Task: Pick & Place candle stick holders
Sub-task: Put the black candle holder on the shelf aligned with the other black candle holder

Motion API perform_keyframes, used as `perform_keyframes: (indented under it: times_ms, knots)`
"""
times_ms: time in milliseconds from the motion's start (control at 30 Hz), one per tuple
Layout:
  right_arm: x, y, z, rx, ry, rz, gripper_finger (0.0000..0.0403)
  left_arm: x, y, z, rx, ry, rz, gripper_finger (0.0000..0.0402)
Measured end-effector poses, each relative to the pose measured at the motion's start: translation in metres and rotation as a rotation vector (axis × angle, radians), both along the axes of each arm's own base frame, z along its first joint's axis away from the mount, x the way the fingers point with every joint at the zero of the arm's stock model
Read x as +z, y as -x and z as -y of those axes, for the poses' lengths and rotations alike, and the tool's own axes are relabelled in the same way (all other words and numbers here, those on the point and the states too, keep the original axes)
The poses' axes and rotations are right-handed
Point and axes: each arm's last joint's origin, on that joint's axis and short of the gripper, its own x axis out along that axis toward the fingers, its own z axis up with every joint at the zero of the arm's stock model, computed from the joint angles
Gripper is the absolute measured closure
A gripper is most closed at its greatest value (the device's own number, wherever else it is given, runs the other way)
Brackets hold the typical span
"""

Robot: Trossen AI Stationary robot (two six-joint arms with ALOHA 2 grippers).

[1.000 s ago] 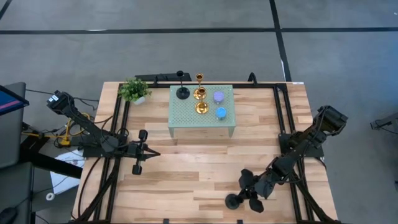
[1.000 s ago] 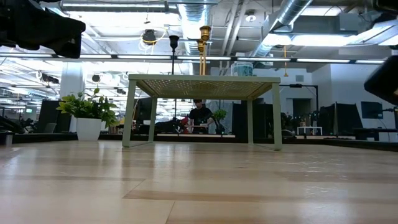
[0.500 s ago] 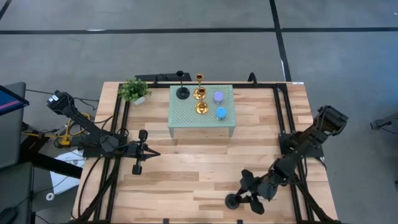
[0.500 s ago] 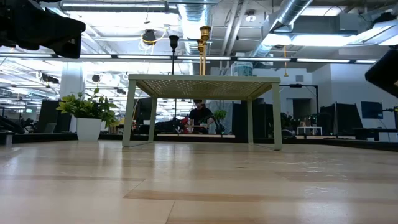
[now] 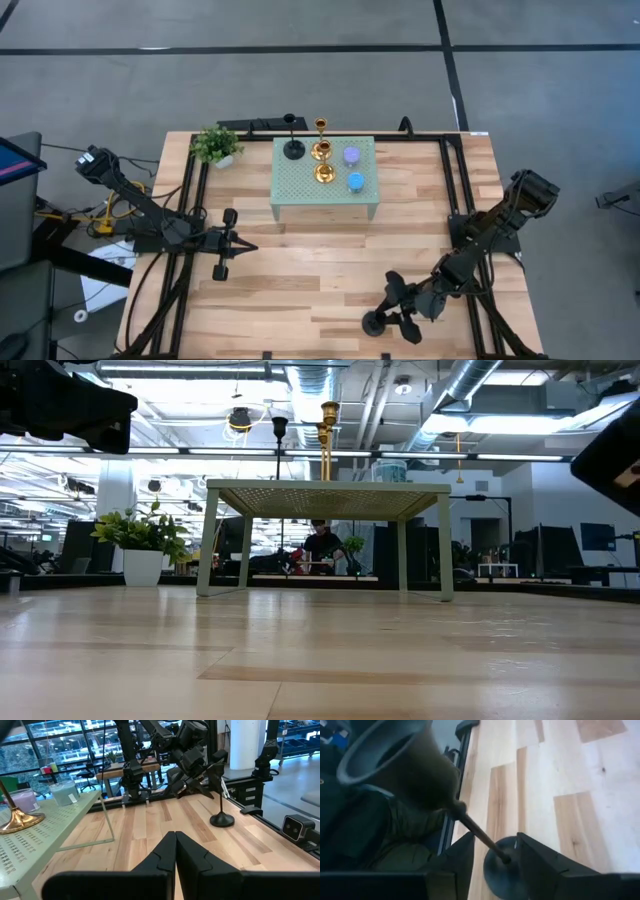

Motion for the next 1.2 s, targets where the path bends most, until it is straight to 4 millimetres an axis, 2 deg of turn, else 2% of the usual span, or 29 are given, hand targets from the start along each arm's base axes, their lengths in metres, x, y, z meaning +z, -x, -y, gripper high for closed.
perform_keyframes:
  times_ms: [167, 633, 767, 967, 1200]
  knots:
    - [0.0034, -0.0032, -0.0002, -0.006, -0.033, 0.029, 0.0284, 0.0, 0.0, 0.0, 0.0, 0.0, 0.0, 0.0394]
    - [0.0077, -0.0045, -0.0029, 0.037, -0.055, 0.07, 0.0293, 0.0, 0.0, 0.0, 0.0, 0.0, 0.0, 0.0394]
    - [0.0067, -0.0044, -0.0022, 0.035, -0.046, 0.064, 0.0319, 0.0, 0.0, 0.0, 0.0, 0.0, 0.0, 0.0394]
    - [0.0067, -0.0048, -0.0017, 0.053, 0.005, 0.093, 0.0388, 0.0, 0.0, 0.0, 0.0, 0.0, 0.0, 0.0394]
    - [0.0068, -0.0044, -0.0022, 0.086, 0.026, 0.102, 0.0396, -0.0001, 0.0, 0.0, 0.0, 0.0, 0.0, 0.0394]
